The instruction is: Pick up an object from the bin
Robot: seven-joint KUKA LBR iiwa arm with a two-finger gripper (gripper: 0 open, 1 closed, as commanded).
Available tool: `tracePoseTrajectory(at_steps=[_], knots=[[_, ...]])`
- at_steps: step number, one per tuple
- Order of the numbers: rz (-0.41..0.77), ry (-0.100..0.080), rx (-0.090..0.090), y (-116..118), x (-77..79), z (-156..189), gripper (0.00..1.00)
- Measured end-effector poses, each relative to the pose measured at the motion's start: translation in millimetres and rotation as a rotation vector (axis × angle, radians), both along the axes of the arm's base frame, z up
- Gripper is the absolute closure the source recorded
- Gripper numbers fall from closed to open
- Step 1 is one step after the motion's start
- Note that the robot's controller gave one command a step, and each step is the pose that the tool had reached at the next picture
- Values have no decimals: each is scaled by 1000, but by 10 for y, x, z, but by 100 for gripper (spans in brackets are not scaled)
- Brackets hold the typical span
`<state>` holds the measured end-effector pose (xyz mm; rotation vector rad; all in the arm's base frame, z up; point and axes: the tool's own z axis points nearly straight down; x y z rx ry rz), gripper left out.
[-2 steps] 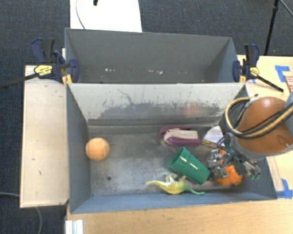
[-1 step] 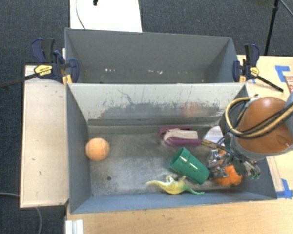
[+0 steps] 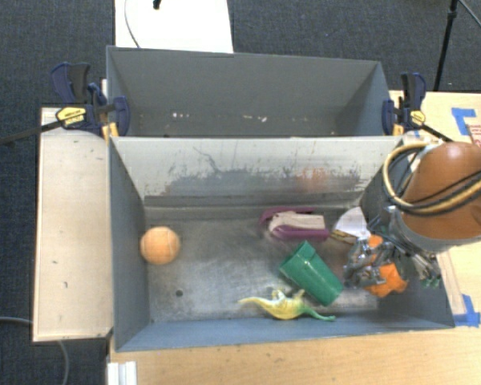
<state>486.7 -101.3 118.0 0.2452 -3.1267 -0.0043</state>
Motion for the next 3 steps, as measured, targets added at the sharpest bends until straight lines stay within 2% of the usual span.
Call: tracePoseTrajectory(at_steps=[1,2,3], knots=[[-70,-8,-2,-117,128,409,0],[-70,-8,-2,-117,127,408,0],[22,-13,-4,-153,167,-8,0]])
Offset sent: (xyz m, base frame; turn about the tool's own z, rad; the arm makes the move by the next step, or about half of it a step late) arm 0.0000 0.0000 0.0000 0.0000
